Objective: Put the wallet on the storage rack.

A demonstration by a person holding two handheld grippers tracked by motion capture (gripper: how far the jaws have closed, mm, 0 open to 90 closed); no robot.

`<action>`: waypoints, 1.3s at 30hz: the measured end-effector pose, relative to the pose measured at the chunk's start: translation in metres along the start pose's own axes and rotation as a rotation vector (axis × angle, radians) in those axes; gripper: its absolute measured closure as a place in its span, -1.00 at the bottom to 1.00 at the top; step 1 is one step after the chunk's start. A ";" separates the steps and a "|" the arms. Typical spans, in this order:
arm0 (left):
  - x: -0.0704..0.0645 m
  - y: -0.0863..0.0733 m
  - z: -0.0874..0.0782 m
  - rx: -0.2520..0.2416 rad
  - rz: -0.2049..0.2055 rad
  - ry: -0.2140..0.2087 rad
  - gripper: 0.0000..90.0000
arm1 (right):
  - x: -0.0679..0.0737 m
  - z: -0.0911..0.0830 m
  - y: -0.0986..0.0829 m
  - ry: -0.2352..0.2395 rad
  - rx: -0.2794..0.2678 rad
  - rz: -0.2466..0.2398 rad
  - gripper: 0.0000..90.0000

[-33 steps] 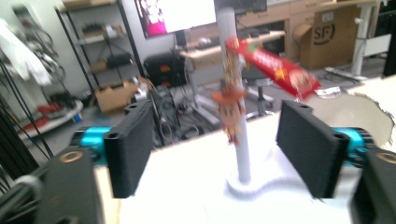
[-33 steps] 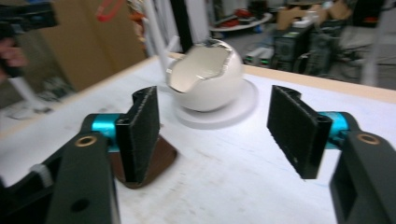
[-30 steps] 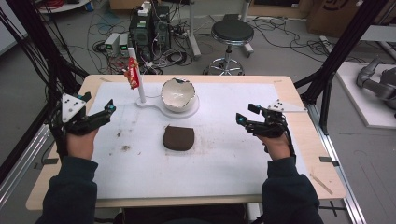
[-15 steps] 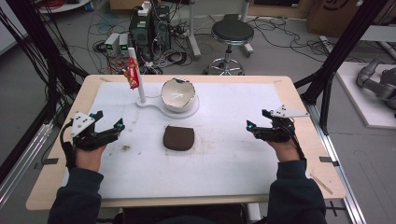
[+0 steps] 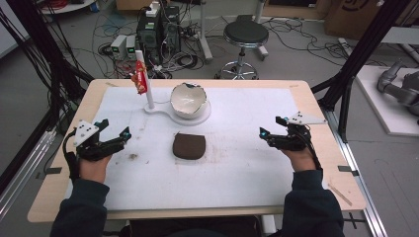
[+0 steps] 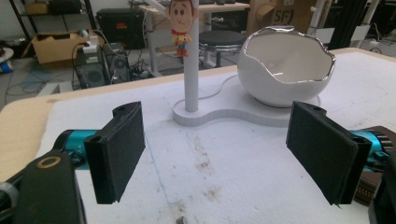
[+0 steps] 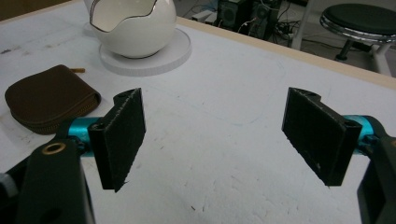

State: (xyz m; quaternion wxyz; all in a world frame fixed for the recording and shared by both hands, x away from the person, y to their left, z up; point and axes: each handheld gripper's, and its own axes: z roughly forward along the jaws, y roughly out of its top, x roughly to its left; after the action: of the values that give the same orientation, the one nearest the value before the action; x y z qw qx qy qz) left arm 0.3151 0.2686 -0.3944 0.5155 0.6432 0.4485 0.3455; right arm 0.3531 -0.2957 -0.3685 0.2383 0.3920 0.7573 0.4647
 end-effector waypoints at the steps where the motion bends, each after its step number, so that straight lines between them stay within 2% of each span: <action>1: 0.000 0.000 0.000 0.000 0.000 -0.001 -0.57 | 0.000 0.001 -0.001 0.000 0.002 -0.002 -0.52; 6: 0.000 0.000 -0.003 -0.002 0.001 -0.002 -0.50 | 0.000 0.005 -0.001 0.017 0.007 0.005 -0.52; 11: -0.005 -0.001 0.002 0.018 -0.050 -0.048 -0.46 | 0.001 0.011 -0.005 0.049 0.025 0.013 -0.51; 14: -0.016 0.000 0.010 0.052 -0.027 -0.077 -0.43 | 0.006 0.017 -0.009 0.080 0.052 0.010 -0.50; 17: -0.028 0.002 0.021 0.075 -0.017 -0.125 -0.43 | 0.008 0.019 -0.010 0.093 0.058 0.006 -0.49; 20: -0.040 0.001 0.036 0.115 -0.004 -0.192 -0.37 | 0.012 0.022 -0.010 0.104 0.070 0.004 -0.48; 24: -0.056 0.001 0.063 0.207 0.022 -0.289 -0.28 | 0.014 0.025 -0.011 0.115 0.079 0.007 -0.46; 28: -0.066 -0.004 0.093 0.288 -0.028 -0.351 -0.25 | 0.016 0.025 -0.010 0.124 0.076 0.006 -0.45; 30: -0.071 -0.009 0.109 0.341 -0.059 -0.357 -0.32 | 0.017 0.025 -0.010 0.131 0.076 0.011 -0.45; 32: -0.078 -0.013 0.120 0.378 -0.066 -0.373 -0.40 | 0.017 0.025 -0.009 0.134 0.071 0.009 -0.45; 35: -0.087 -0.016 0.132 0.412 -0.079 -0.429 -0.41 | 0.017 0.026 -0.009 0.140 0.070 0.008 -0.45; 37: -0.092 -0.020 0.138 0.458 -0.081 -0.435 -0.45 | 0.017 0.026 -0.009 0.144 0.075 0.010 -0.45; 39: -0.088 -0.023 0.140 0.470 -0.135 -0.458 -0.51 | 0.017 0.026 -0.009 0.148 0.074 0.009 -0.45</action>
State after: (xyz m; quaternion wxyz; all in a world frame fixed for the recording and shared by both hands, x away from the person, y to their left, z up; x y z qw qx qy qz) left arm 0.4060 0.1388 -0.4471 0.4624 0.7743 0.4299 0.0440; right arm 0.3585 -0.2708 -0.3886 0.1648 0.3686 0.7877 0.4654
